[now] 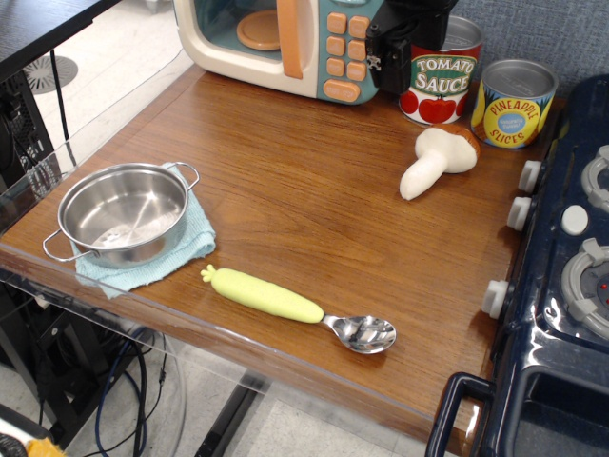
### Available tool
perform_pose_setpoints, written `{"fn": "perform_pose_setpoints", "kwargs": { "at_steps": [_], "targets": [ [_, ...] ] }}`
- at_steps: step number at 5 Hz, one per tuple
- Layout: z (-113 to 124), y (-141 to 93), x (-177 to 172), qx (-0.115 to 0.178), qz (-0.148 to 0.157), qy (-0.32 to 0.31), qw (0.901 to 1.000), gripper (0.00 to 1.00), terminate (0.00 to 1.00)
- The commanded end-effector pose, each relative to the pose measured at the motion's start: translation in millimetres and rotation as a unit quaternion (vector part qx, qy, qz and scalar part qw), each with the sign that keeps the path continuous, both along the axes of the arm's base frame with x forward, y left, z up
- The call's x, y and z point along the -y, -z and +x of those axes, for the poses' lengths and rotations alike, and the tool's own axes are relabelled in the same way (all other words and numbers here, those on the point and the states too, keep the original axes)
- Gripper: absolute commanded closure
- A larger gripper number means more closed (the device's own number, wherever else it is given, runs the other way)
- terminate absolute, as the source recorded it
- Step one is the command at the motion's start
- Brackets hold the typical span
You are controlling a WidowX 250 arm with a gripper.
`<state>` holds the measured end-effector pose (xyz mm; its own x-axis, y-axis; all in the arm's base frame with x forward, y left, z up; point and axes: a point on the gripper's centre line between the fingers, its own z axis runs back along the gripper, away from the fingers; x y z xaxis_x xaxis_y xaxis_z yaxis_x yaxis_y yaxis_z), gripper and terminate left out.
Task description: Move the white object in front of the cans
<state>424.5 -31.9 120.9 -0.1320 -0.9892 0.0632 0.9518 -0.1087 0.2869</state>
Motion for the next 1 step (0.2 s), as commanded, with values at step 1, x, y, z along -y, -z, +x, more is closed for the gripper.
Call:
{"fn": "perform_pose_setpoints", "kwargs": {
  "at_steps": [1],
  "targets": [
    [-11.5, -31.9, 3.3, 0.037, -0.002, 0.003, 0.9993, 0.00, 1.00]
  ]
}}
